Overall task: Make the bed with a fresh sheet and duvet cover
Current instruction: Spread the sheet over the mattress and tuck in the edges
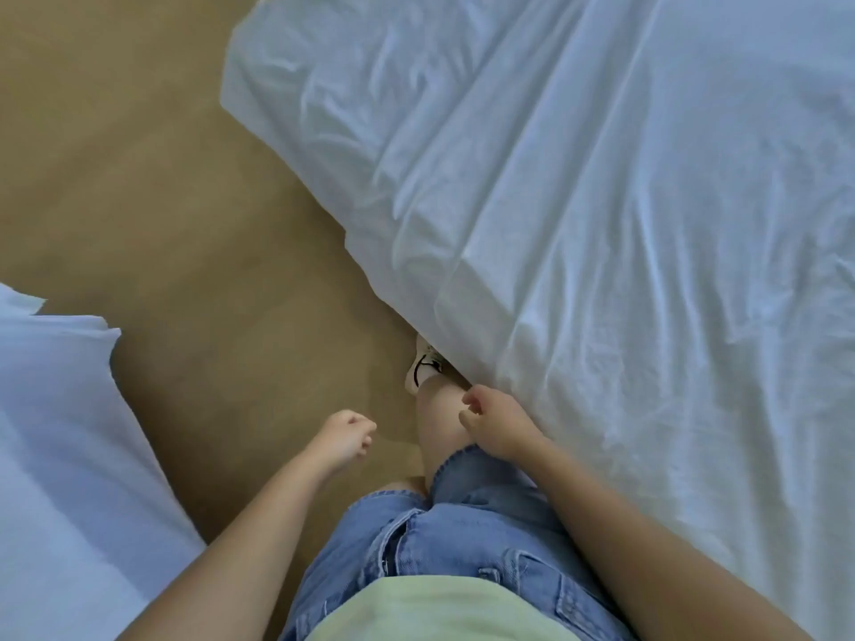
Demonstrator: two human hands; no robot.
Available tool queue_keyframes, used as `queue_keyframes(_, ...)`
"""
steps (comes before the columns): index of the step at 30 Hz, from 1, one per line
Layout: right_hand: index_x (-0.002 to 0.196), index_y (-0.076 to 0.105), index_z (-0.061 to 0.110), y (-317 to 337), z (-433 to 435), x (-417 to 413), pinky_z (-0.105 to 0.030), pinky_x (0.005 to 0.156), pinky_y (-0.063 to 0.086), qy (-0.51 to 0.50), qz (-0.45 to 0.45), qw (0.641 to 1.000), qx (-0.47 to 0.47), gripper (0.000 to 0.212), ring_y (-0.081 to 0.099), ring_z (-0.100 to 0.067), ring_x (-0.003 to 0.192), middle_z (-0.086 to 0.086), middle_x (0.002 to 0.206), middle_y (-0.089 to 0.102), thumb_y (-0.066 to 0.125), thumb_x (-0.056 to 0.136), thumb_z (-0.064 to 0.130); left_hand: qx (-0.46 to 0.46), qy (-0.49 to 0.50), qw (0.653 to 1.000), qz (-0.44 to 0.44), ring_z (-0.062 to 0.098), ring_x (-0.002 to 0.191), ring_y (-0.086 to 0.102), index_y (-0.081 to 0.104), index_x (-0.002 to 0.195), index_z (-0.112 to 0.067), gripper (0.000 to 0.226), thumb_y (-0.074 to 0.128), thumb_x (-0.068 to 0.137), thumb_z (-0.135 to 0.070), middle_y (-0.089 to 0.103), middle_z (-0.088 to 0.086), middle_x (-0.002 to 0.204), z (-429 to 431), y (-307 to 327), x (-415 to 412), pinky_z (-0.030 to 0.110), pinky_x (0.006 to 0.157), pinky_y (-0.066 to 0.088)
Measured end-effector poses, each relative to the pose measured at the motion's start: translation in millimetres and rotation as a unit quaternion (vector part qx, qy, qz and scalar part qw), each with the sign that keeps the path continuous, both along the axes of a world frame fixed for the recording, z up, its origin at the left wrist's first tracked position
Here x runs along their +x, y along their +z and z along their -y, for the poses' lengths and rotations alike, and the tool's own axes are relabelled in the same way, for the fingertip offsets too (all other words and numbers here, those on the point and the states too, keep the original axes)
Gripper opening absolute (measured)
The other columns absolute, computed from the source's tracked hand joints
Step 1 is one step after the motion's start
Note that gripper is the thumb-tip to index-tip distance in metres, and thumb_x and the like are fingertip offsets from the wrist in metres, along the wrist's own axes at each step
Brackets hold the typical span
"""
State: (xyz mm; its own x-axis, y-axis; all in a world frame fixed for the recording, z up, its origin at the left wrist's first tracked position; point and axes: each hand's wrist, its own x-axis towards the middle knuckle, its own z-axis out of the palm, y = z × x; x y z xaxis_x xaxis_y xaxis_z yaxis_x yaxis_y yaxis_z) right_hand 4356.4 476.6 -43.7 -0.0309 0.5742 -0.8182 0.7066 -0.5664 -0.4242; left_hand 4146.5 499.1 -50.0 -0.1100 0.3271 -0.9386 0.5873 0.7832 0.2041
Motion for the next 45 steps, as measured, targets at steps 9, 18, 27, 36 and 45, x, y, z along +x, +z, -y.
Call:
queue_keyframes(9,0.121,0.055,0.008,12.8,-235.1,-50.5,-0.033,0.08,0.044,-0.029,-0.004,0.999,0.016,0.03,0.056,-0.022,0.098,-0.01,0.117,0.06,0.044,0.096,0.02,0.059,0.011,0.998,0.024,0.018,0.065,0.049,0.054,0.08,-0.012,0.013,0.051,0.092,-0.009,0.056,0.004,0.07,-206.1,2.2,-59.9,0.029,0.058,0.044)
queue_keyframes(18,0.127,0.052,0.014,-13.7,-440.5,-108.9,-0.02,0.069,0.041,-0.144,0.018,0.989,0.033,0.032,0.051,-0.011,0.085,-0.001,0.113,0.059,0.044,0.096,0.02,0.121,-0.146,0.981,0.05,0.023,0.094,0.055,0.052,0.12,-0.01,0.029,0.052,0.094,-0.02,0.057,0.006,0.109,-479.1,-46.3,-77.3,0.03,0.074,0.044)
queue_keyframes(27,0.131,0.048,0.012,-74.2,-599.1,-150.8,-0.028,0.089,0.042,-0.164,0.045,0.985,0.023,0.036,0.052,-0.019,0.113,-0.004,0.13,0.052,0.045,0.096,0.022,0.317,-0.447,0.835,-0.052,0.026,0.146,-0.002,-0.008,0.151,-0.024,0.107,0.06,0.078,-0.062,-0.002,0.009,0.158,-692.4,-125.5,-71.0,0.043,0.115,0.009)
queue_keyframes(36,0.132,0.048,0.012,-100.2,-634.6,-131.3,-0.021,0.09,0.034,-0.145,0.109,0.976,0.124,0.041,0.045,-0.019,0.12,-0.004,0.135,0.044,0.052,0.094,0.029,0.412,-0.41,0.813,-0.021,0.039,0.103,0.052,0.054,0.112,0.001,0.029,0.037,0.101,-0.02,0.06,0.022,0.11,-744.0,-160.0,-60.0,0.041,0.082,0.032)
queue_keyframes(45,0.147,-0.019,0.034,-96.5,-655.6,-95.6,-0.037,0.108,0.026,-0.409,0.202,0.89,0.026,0.111,0.016,-0.036,0.139,-0.015,0.155,-0.007,0.069,0.08,0.028,0.154,-0.26,0.911,0.281,0.006,0.052,0.031,0.028,0.064,-0.019,0.039,0.041,0.1,-0.024,0.031,-0.007,0.057,-611.7,-59.2,-27.5,0.027,0.055,0.026)
